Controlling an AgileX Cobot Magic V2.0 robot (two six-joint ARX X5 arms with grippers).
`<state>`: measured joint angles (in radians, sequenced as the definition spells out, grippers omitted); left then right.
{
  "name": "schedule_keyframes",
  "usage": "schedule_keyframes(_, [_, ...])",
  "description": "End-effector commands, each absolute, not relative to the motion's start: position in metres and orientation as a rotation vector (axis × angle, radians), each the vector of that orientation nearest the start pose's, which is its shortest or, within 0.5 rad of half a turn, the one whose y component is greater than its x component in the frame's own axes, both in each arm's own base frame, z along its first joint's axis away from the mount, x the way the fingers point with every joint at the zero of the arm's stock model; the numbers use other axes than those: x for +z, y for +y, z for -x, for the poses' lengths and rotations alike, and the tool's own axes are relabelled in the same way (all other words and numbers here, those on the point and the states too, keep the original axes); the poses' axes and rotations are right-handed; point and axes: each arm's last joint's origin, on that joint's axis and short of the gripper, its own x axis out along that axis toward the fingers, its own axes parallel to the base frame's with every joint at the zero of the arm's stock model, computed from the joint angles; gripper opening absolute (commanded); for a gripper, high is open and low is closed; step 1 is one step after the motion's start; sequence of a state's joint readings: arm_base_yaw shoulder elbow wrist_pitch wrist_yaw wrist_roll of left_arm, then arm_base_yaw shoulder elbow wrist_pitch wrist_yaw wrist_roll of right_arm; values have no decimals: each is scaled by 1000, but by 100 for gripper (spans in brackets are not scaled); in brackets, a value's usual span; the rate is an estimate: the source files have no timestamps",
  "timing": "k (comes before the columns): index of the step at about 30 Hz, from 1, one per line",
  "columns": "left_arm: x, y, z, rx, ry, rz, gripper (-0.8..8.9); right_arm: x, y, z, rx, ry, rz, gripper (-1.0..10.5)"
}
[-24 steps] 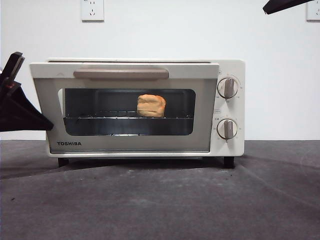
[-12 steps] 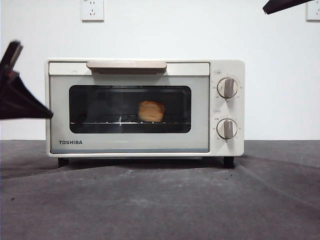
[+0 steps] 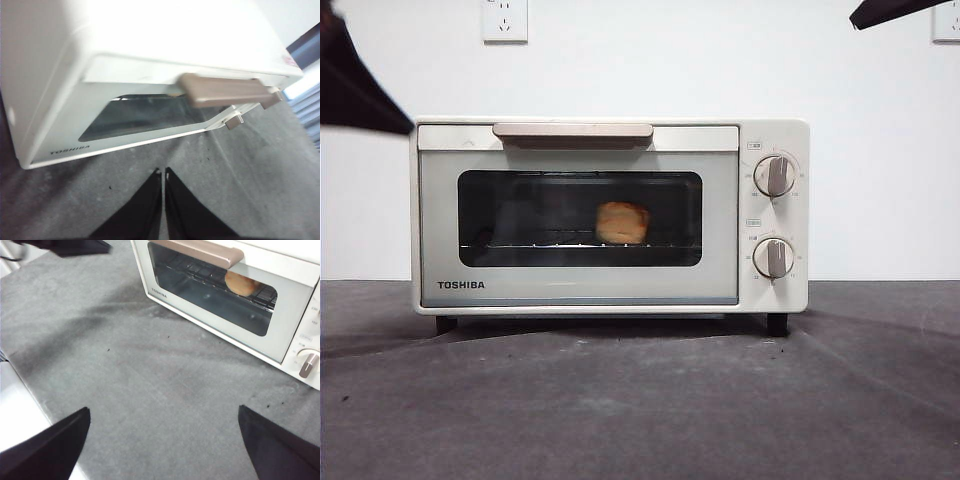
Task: The left arm flap open the oven, the right arm pick bread and place it into oven, the left arm flap close the oven
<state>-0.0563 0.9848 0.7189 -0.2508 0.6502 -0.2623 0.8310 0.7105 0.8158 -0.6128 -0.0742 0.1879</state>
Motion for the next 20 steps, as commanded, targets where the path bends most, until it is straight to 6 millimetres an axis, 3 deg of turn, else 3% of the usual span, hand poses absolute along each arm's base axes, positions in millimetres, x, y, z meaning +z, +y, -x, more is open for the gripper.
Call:
schedule_keyframes(1, [293, -32, -181, -601, 506, 308, 16, 320, 108, -94, 842, 540, 13, 471])
schedule_keyframes(6, [318, -32, -133, -529, 401, 238, 16, 322, 109, -96, 824, 506, 5, 471])
schedule_keyframes(12, [334, -23, -86, -452, 321, 171, 16, 322, 111, -97, 824, 510, 6, 471])
schedule_keyframes(20, [325, -20, -64, -448, 399, 114, 16, 316, 118, -103, 818, 549, 23, 471])
